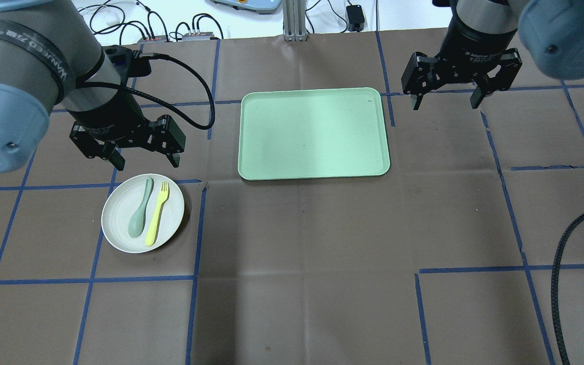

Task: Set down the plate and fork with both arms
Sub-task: 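Move the left gripper down to the white plate's rim and grip it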

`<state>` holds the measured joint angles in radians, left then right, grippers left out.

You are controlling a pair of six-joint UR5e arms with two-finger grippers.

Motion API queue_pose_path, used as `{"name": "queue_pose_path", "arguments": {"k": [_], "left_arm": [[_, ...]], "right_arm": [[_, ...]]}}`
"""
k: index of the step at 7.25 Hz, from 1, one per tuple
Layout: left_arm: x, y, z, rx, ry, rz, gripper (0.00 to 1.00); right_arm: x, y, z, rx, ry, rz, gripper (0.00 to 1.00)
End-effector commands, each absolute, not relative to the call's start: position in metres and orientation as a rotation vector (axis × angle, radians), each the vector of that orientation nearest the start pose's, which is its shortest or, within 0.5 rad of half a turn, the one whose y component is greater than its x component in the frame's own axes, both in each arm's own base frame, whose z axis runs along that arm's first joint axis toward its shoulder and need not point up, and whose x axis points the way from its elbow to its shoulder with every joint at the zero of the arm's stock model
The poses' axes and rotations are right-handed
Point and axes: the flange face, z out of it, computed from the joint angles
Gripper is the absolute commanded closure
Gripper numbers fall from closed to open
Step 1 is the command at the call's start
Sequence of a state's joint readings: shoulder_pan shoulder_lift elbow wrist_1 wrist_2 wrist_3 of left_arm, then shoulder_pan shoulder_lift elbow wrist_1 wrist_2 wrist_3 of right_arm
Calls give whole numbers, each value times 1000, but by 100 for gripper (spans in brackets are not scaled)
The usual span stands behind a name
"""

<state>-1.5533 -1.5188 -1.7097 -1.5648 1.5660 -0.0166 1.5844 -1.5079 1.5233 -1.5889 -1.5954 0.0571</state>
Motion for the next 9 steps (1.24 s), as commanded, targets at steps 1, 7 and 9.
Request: {"name": "queue_pose_path", "arguments": {"k": [1, 7, 9], "left_arm": [[-102, -467, 442, -87, 3144, 149, 0], [53, -462, 369, 45, 3200, 196, 0], [82, -467, 327, 189, 3183, 105, 1]], "right_arm": [[137, -516, 480, 70, 3164, 1, 0], [136, -486, 487, 73, 3162, 6, 0], [135, -475, 490, 75, 3162, 16, 0]]}}
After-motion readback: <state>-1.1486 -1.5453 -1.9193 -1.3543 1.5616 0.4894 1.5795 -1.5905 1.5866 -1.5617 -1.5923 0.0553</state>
